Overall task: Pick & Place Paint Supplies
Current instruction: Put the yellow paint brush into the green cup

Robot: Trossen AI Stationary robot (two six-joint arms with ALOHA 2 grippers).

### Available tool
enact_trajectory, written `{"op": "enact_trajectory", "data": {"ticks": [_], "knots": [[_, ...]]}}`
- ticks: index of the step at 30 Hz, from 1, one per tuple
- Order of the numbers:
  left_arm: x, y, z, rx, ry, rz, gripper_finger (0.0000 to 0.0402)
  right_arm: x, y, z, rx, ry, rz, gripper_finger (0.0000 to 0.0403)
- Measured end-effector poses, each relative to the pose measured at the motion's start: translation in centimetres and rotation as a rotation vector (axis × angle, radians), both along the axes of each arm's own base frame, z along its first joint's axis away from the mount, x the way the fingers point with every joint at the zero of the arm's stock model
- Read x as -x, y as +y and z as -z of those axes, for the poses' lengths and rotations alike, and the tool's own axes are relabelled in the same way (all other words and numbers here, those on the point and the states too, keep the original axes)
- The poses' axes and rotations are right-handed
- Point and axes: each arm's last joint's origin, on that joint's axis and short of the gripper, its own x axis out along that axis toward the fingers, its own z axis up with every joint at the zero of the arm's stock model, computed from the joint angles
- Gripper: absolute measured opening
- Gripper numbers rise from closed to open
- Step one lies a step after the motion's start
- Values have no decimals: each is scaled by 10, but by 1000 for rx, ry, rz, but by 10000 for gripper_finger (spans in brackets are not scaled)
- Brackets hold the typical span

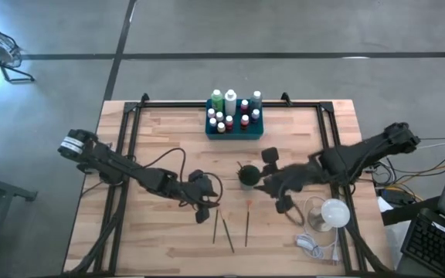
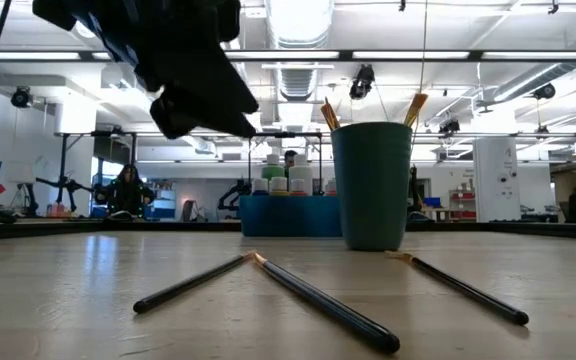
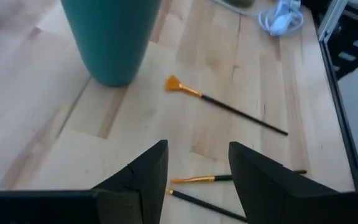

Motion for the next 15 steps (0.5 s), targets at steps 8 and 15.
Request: {"op": "enact_trajectory", "data": {"ticks": [8,15], "knots": [[9,5,-22,-12,-79,-70,174,-17,13,13,402,-78,214,140],[11,6,-27,10,-98,-82,174,-17,12,9,450,-138,357,125]]}}
